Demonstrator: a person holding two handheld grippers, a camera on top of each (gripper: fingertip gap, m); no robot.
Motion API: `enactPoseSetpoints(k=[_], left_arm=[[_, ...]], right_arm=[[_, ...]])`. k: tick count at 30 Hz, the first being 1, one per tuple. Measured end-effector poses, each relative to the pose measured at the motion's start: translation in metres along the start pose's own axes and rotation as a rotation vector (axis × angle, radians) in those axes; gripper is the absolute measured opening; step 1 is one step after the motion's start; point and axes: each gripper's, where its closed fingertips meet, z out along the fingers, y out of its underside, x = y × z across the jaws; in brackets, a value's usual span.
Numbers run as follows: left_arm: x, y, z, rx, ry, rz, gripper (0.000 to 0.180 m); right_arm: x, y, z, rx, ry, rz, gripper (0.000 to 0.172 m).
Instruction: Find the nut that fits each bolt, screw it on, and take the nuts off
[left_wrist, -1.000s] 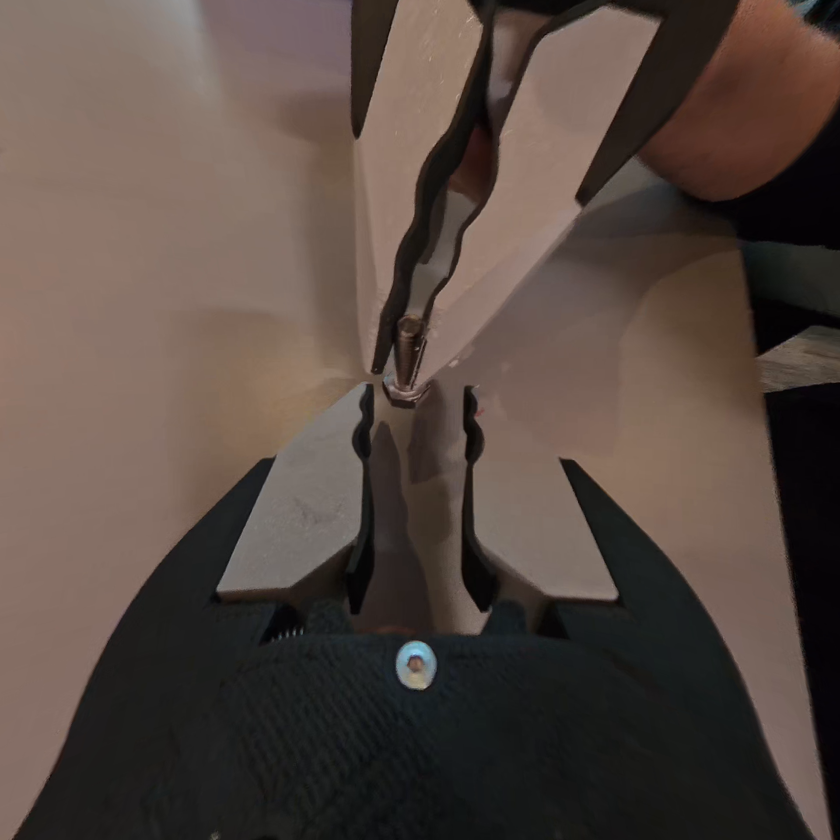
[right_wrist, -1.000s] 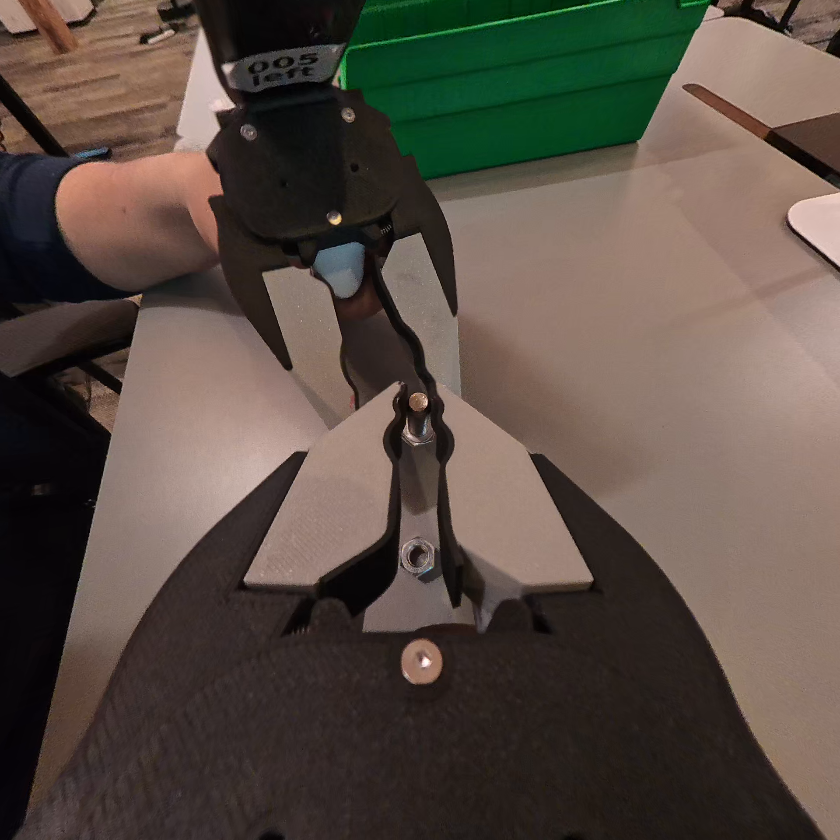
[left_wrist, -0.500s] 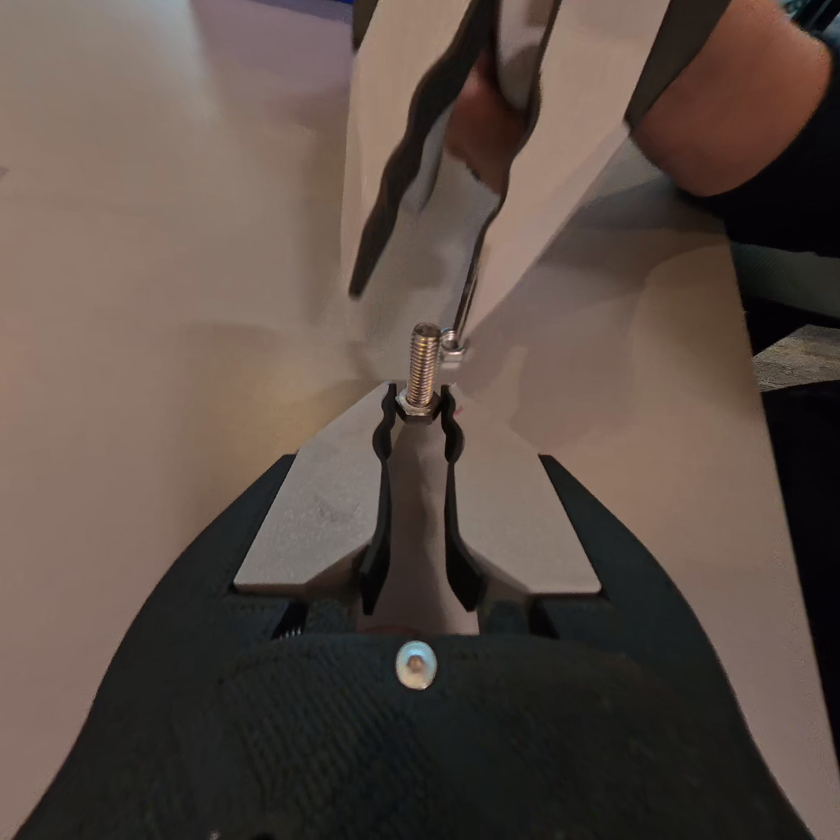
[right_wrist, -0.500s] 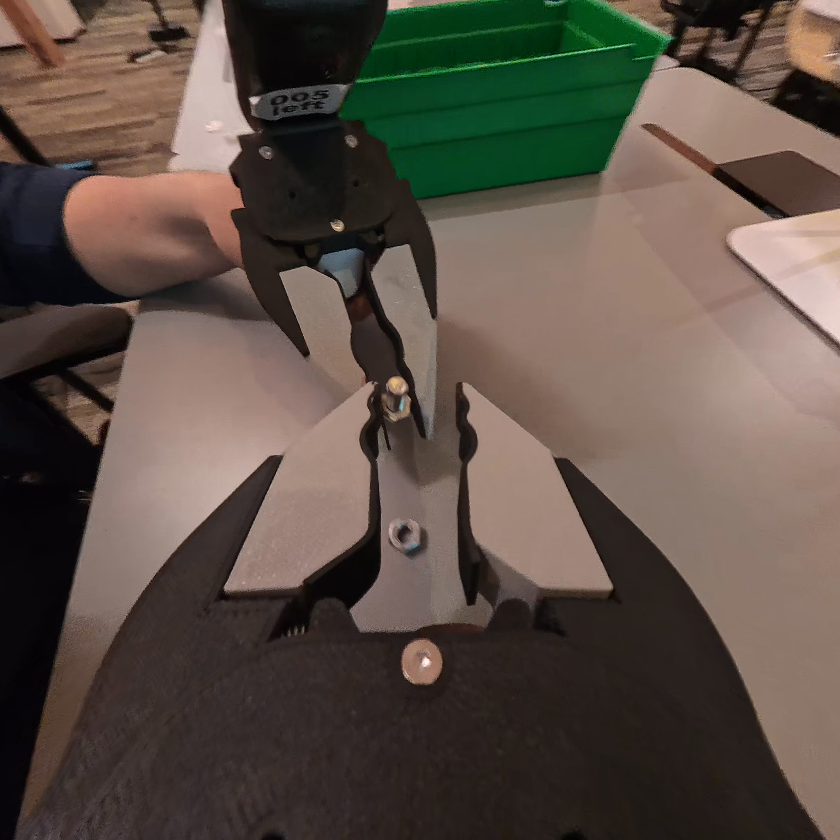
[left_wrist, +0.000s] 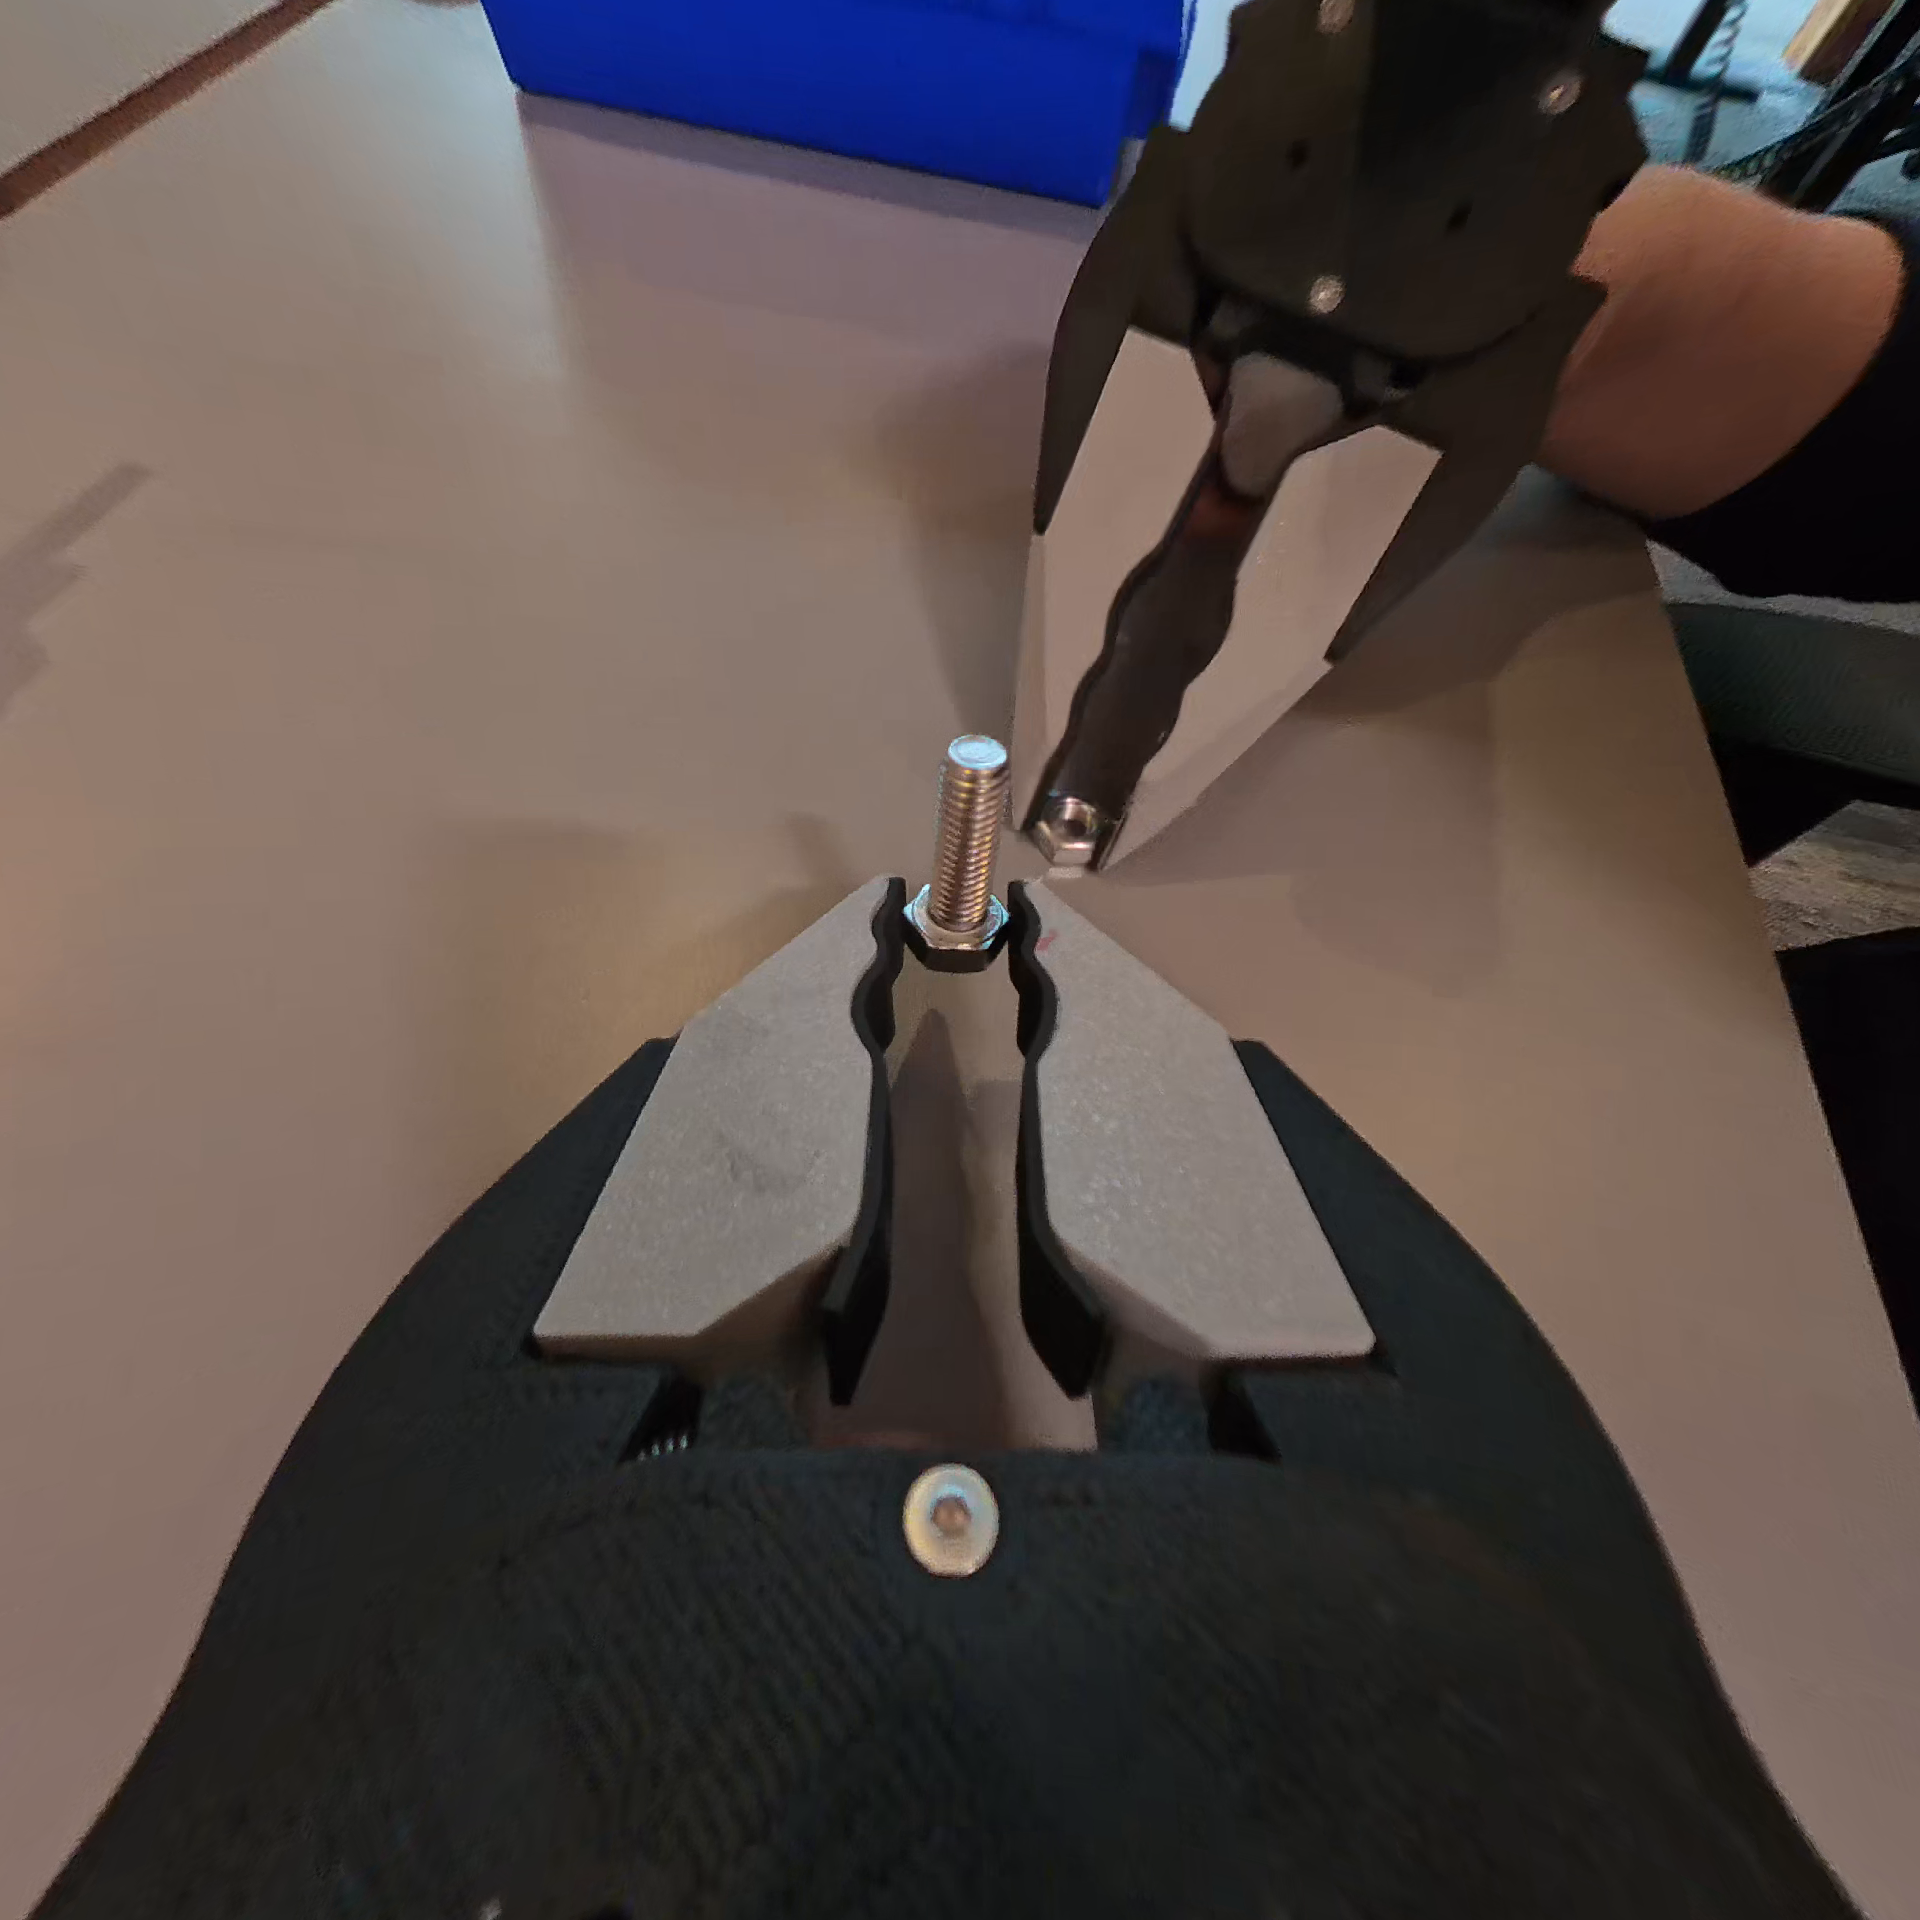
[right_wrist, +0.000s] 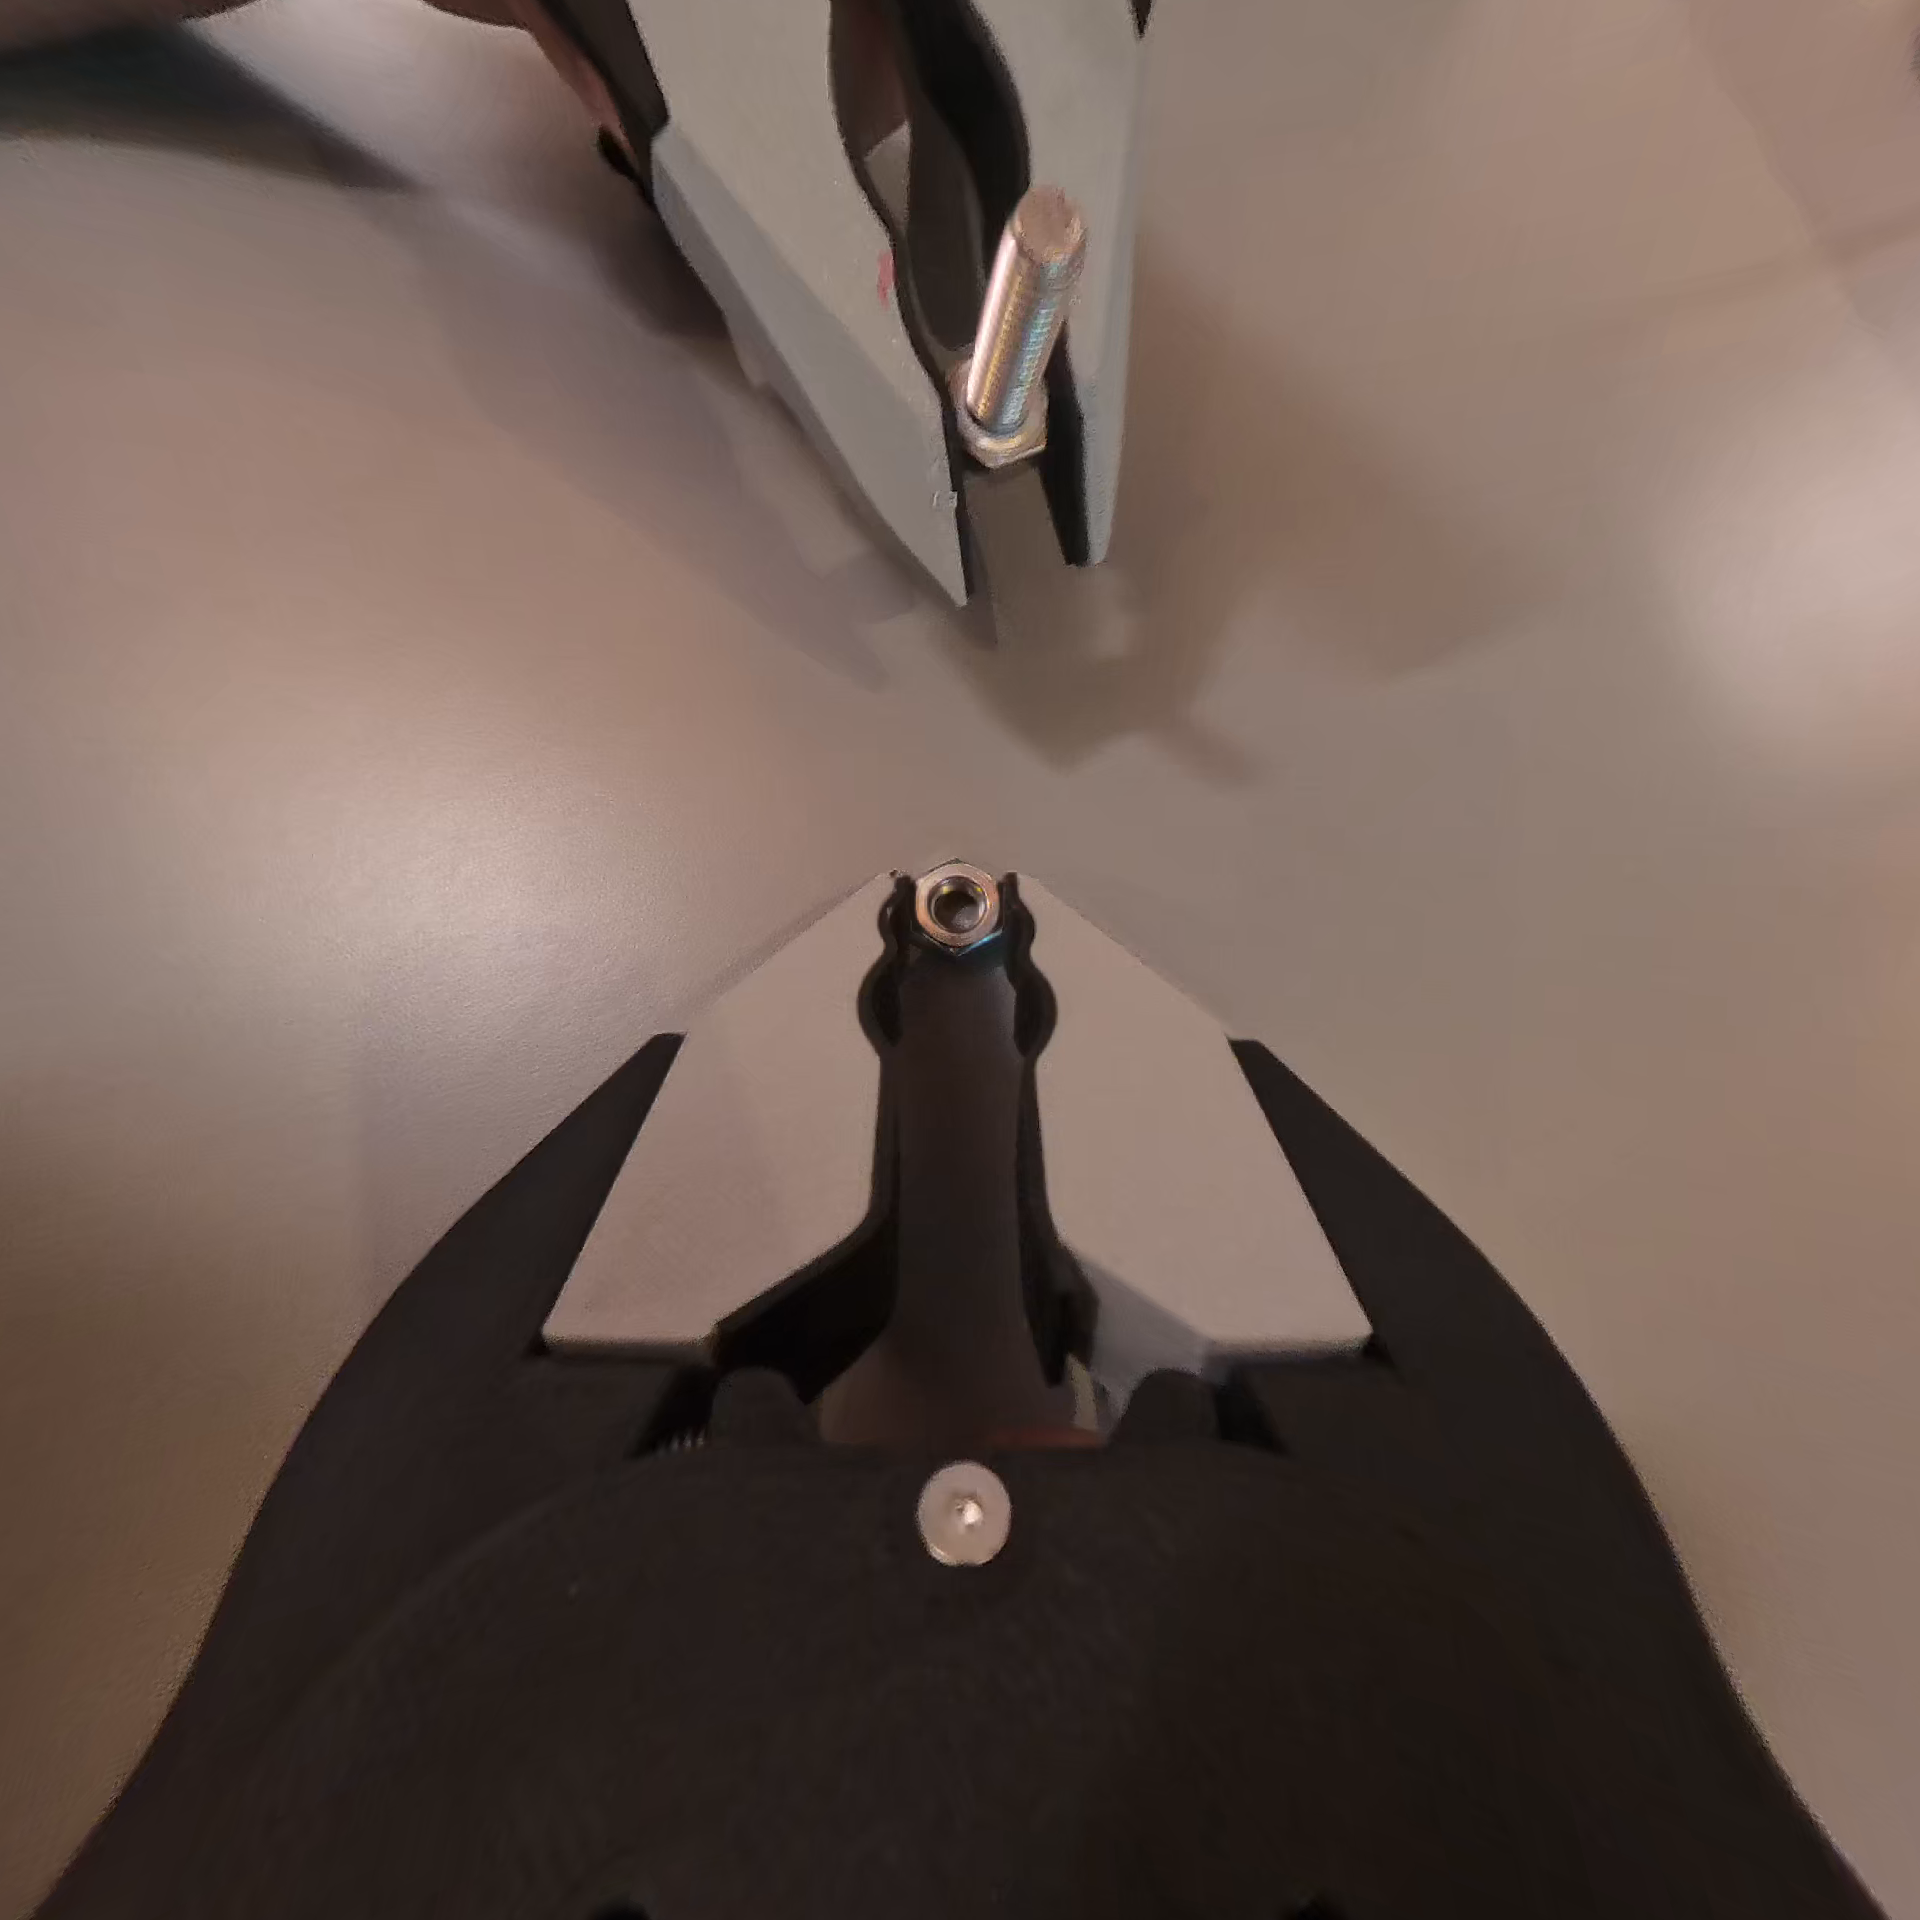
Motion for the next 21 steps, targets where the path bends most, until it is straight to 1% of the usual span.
enactPoseSetpoints(k=[2, 4, 8, 10, 11, 15, 21], left_arm=[[0.0, -0.004, -0.002, 0.029, 0.003, 0.005, 0.017], [0.001, -0.006, -0.003, 0.043, 0.015, 0.008, 0.017], [0.006, -0.008, -0.002, 0.05, 0.029, 0.025, 0.017], [0.009, -0.009, -0.001, 0.051, 0.036, 0.03, 0.017], [0.01, -0.009, -0.001, 0.049, 0.038, 0.031, 0.017], [0.014, -0.009, 0.0, 0.041, 0.043, 0.041, 0.017], [0.017, -0.014, -0.001, 0.062, 0.052, 0.044, 0.017]], right_arm=[[0.003, 0.0, -0.002, -0.009, 0.016, -0.03, 0.014], [0.004, -0.012, -0.011, 0.042, 0.02, -0.033, 0.014], [0.003, -0.07, -0.051, 0.222, -0.034, -0.023, 0.014], [-0.001, -0.092, -0.062, 0.251, -0.076, -0.049, 0.014], [-0.003, -0.098, -0.062, 0.24, -0.084, -0.071, 0.014], [-0.002, -0.1, -0.046, 0.146, -0.066, -0.137, 0.014], [-0.005, -0.103, -0.038, 0.129, -0.085, -0.154, 0.014]])
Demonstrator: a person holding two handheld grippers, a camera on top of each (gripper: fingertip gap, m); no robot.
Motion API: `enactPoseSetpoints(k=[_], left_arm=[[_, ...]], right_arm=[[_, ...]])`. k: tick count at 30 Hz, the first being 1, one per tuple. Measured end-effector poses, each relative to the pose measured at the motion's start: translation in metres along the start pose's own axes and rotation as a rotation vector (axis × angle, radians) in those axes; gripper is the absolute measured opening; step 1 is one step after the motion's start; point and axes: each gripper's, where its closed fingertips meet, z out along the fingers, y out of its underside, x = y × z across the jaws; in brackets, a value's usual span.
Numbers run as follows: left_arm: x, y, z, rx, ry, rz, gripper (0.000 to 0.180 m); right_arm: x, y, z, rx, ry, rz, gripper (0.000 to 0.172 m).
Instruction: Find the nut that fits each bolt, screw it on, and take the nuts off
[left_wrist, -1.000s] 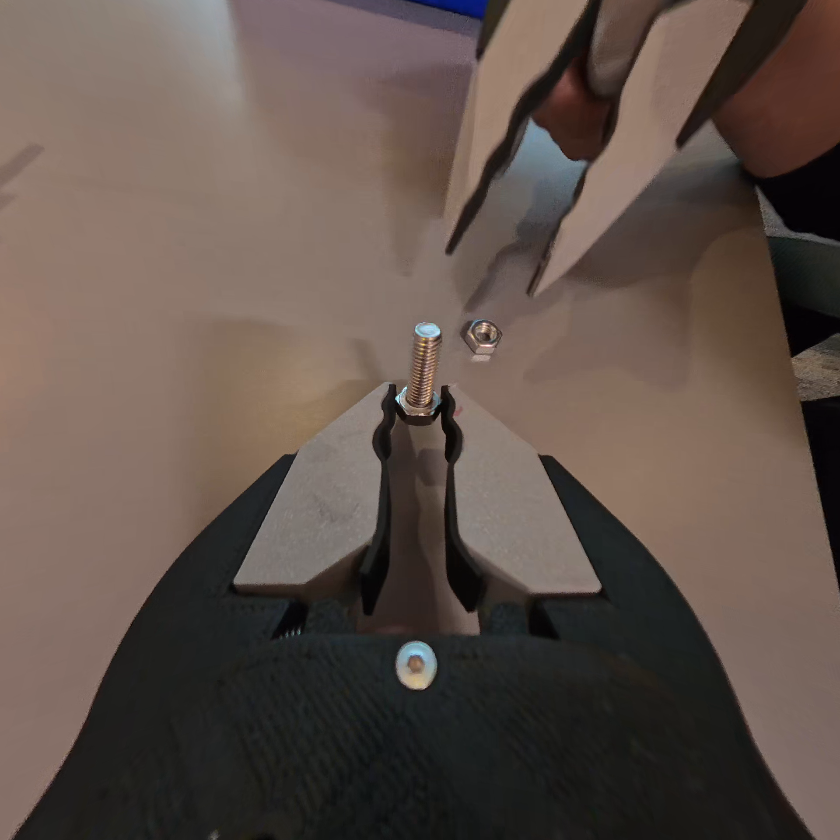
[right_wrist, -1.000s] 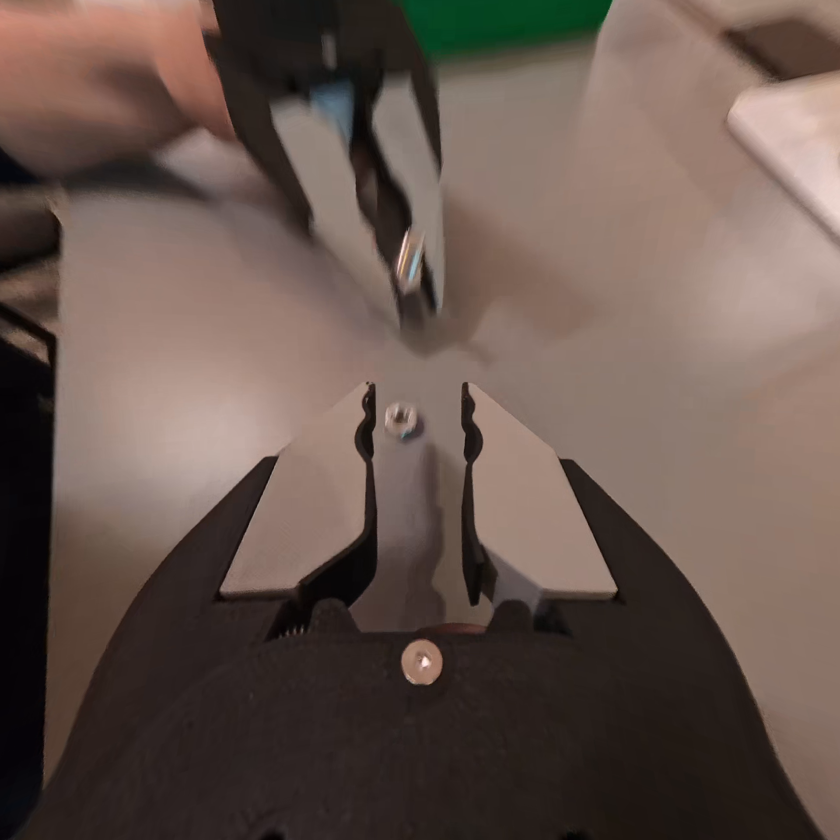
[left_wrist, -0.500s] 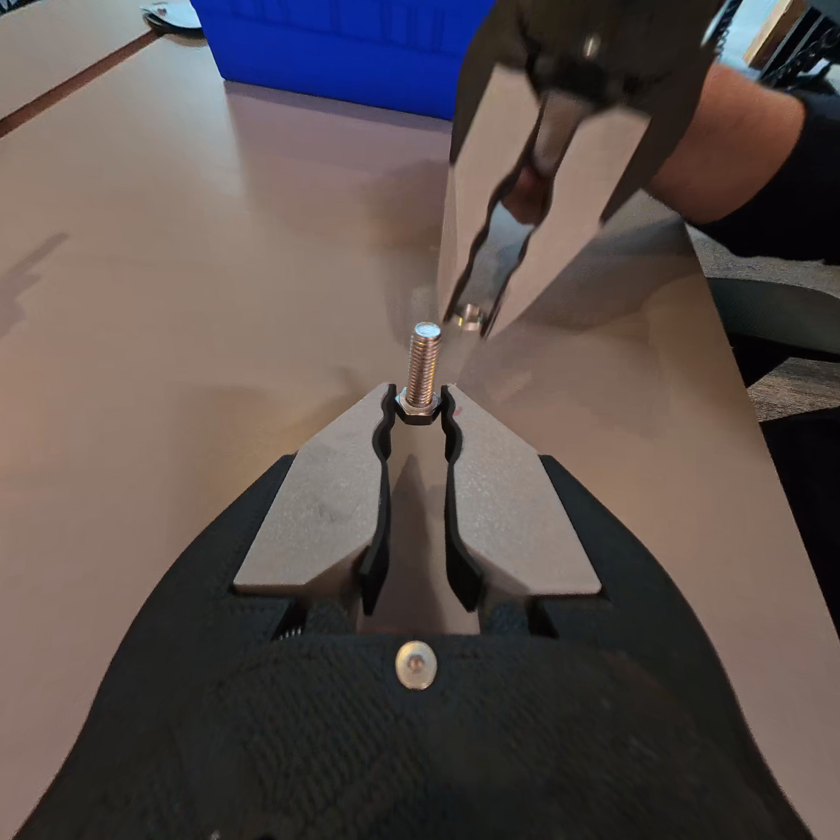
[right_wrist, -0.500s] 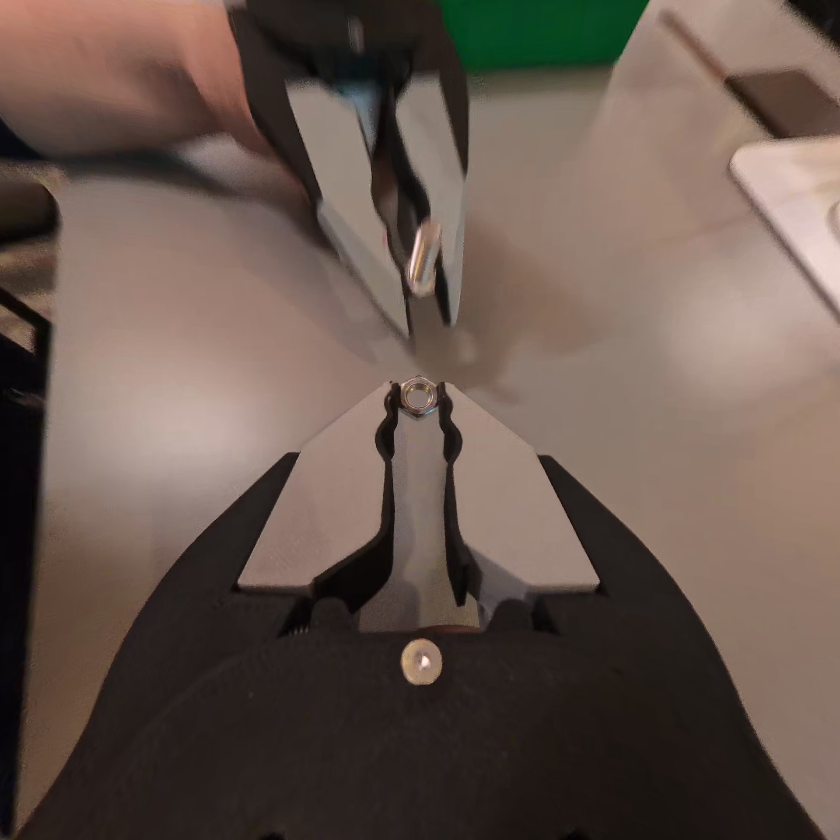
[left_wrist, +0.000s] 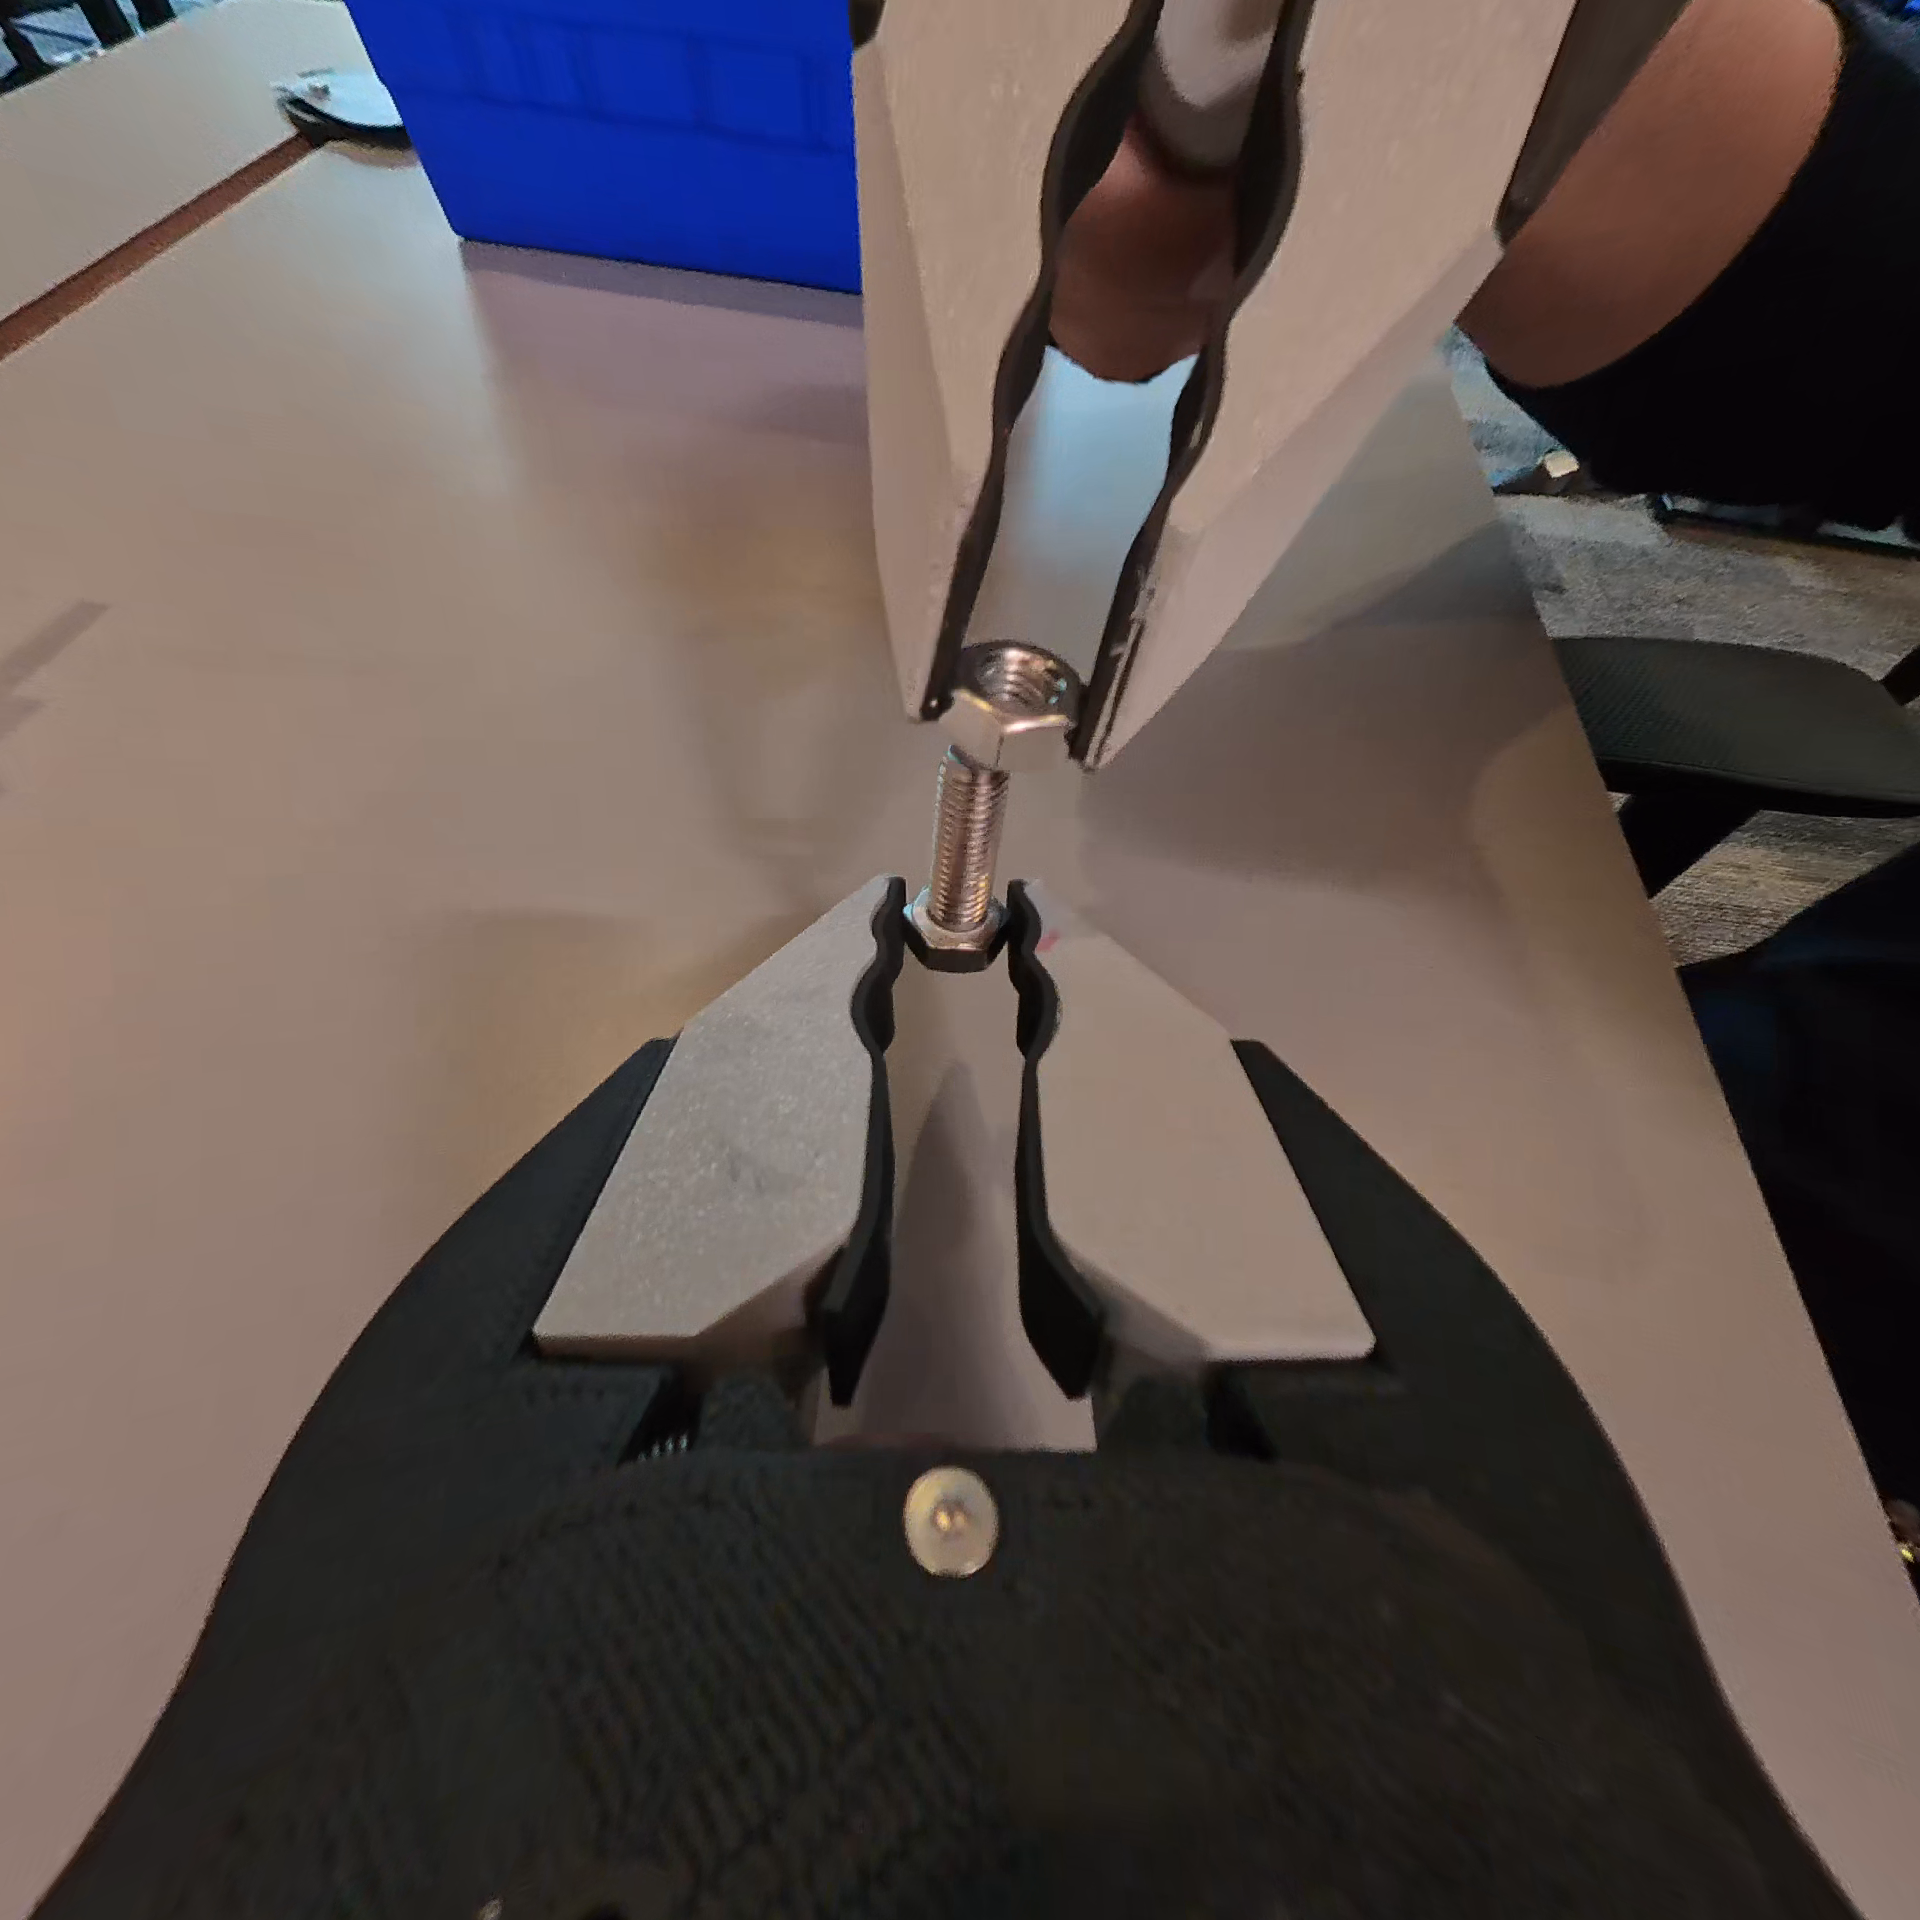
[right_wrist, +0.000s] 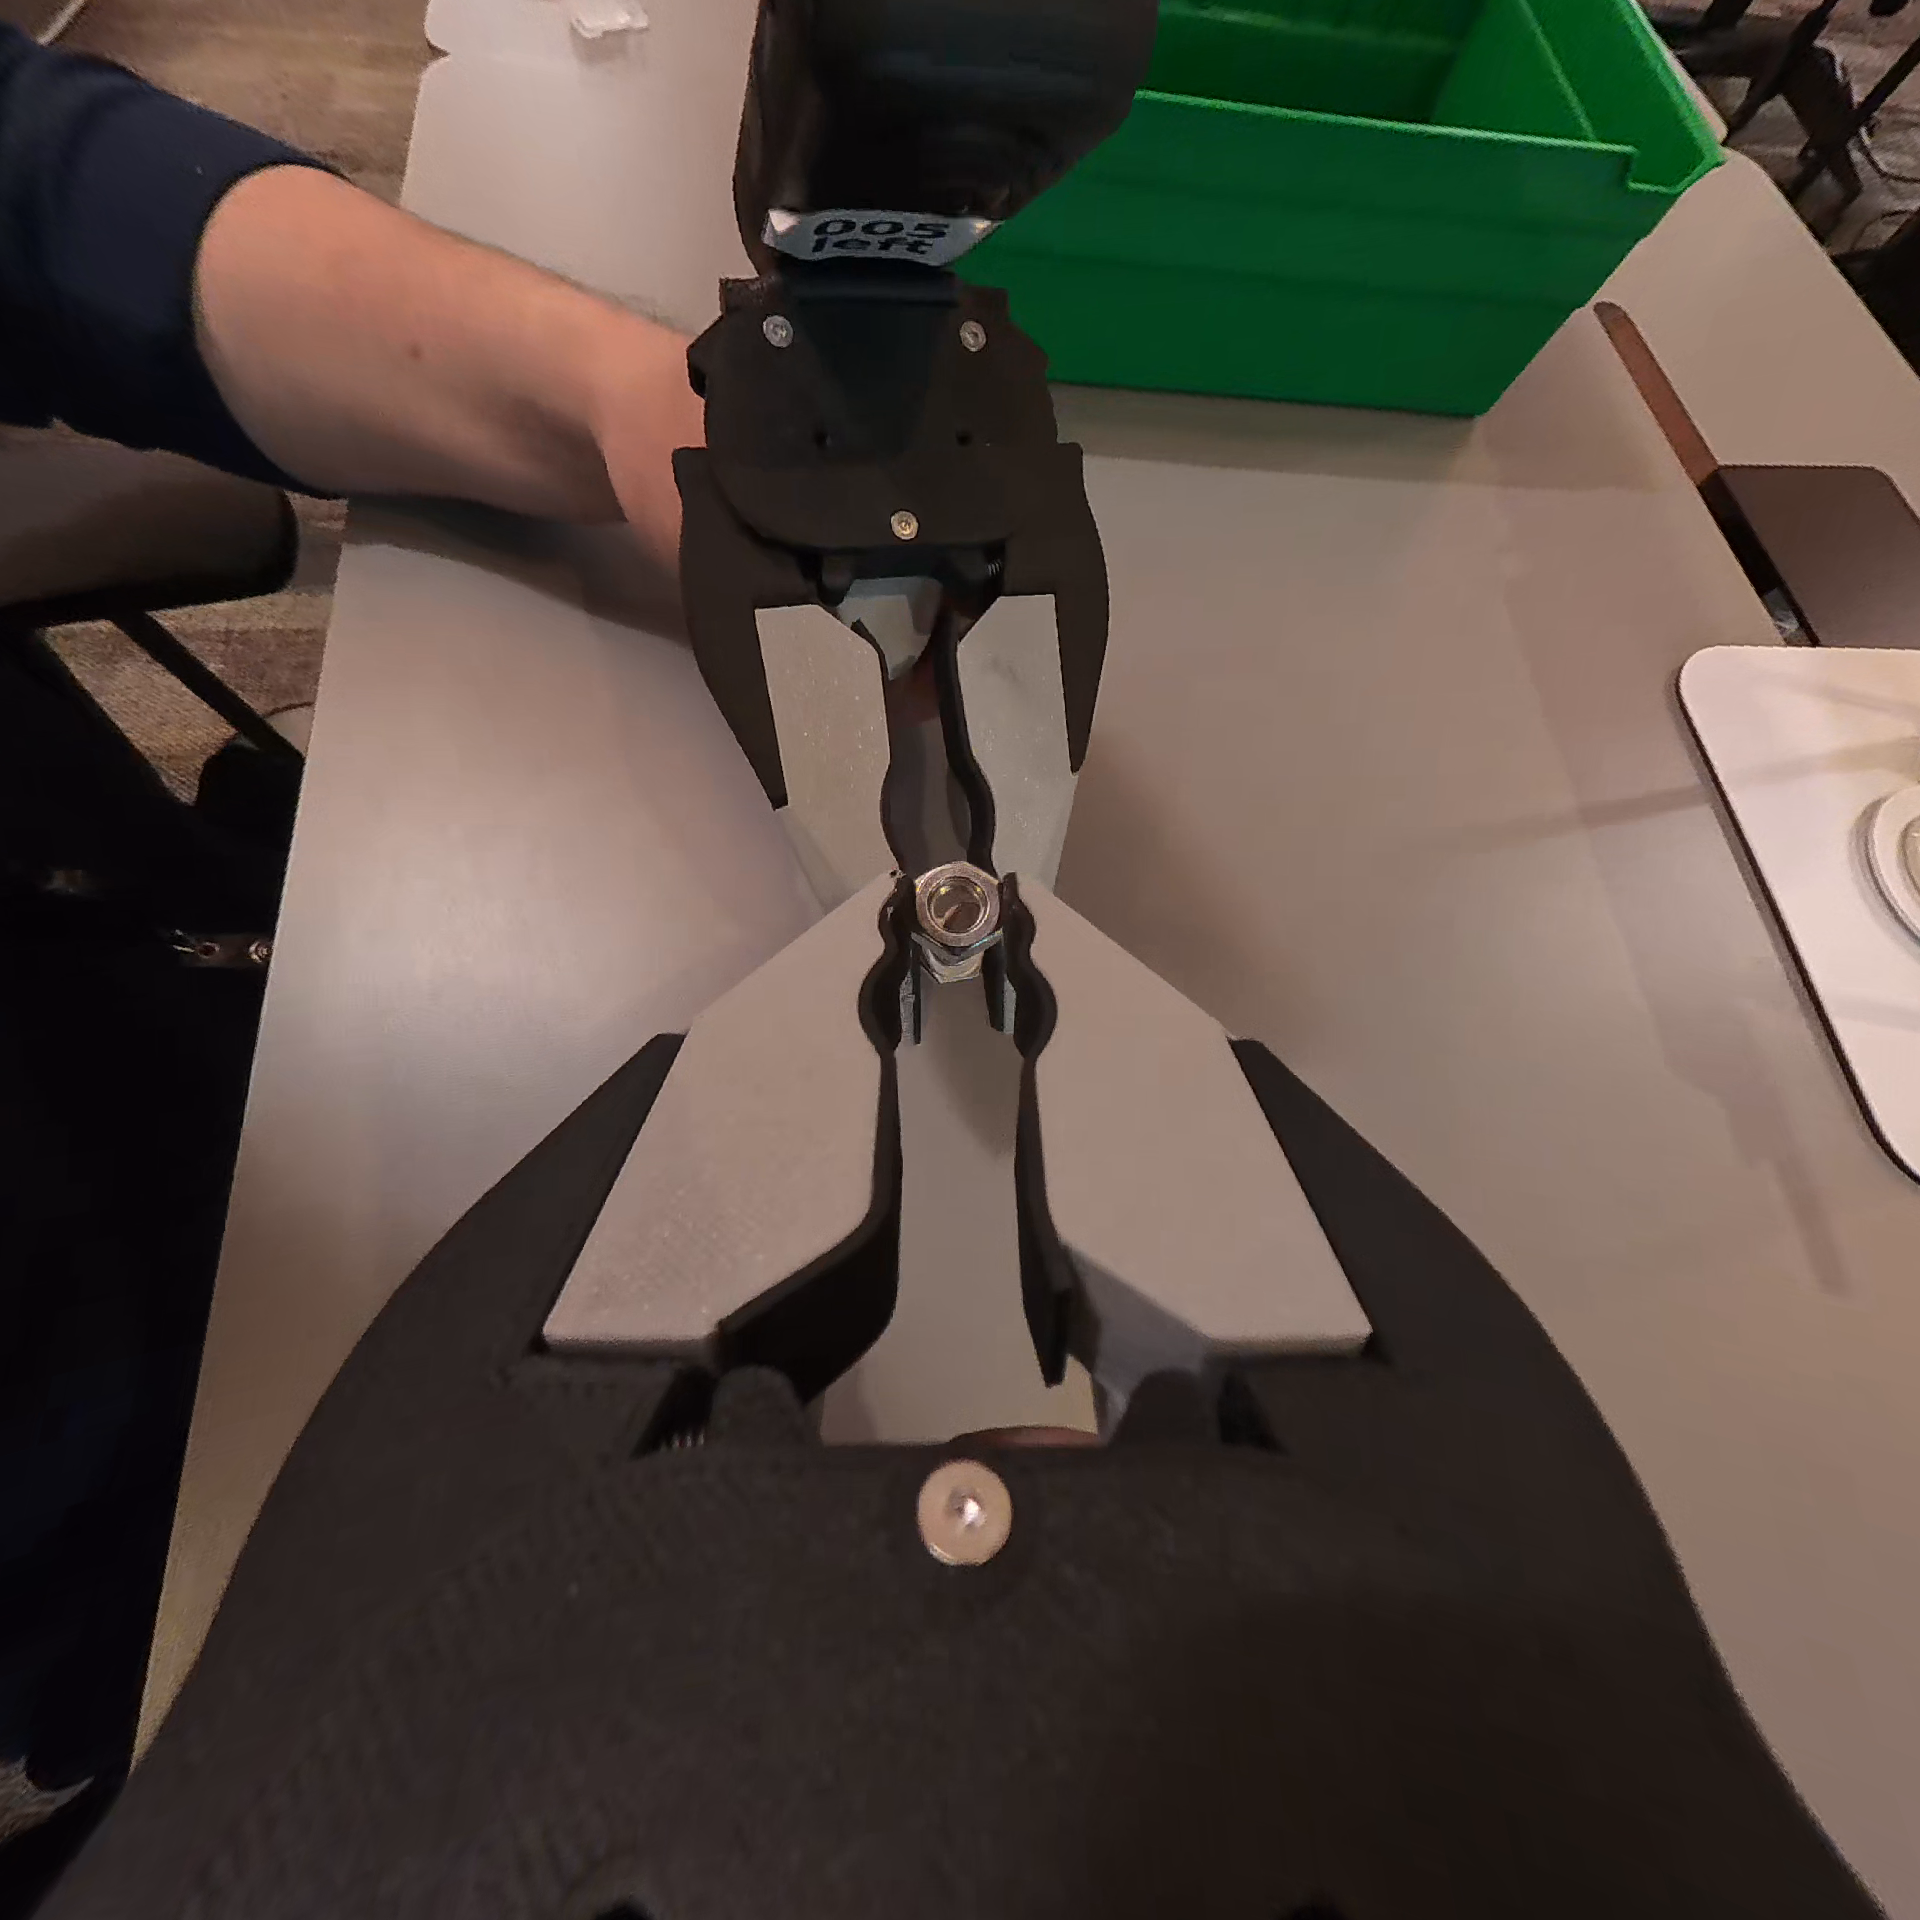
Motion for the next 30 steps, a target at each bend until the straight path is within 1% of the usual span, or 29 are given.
enactPoseSetpoints(k=[4, 8, 21, 23, 26, 30], left_arm=[[0.0061, -0.0055, 0.0009, 0.036, 0.038, -0.02, 0.017], [0.0103, -0.0085, 0.0044, 0.063, 0.06, -0.03, 0.017], [0.0096, -0.0074, 0.0043, 0.037, 0.035, -0.01, 0.017], [0.0096, -0.0076, 0.0038, 0.038, 0.037, -0.014, 0.017], [0.0094, -0.0059, 0.0044, 0.027, 0.035, -0.011, 0.017], [0.0099, -0.0054, 0.0054, 0.023, 0.035, -0.012, 0.017]], right_arm=[[-0.0011, 0.0017, 0.0019, -0.03, -0.014, -0.006, 0.014], [-0.0041, 0.0, 0.0023, -0.025, -0.045, 0.011, 0.014], [-0.0049, 0.0011, 0.0008, -0.023, -0.048, 0.014, 0.014], [-0.0033, 0.001, 0.0013, -0.015, -0.037, 0.026, 0.024], [-0.0028, 0.0003, 0.0015, 0.014, -0.03, 0.037, 0.028], [-0.0047, 0.0006, 0.0001, 0.047, -0.026, 0.049, 0.039]])
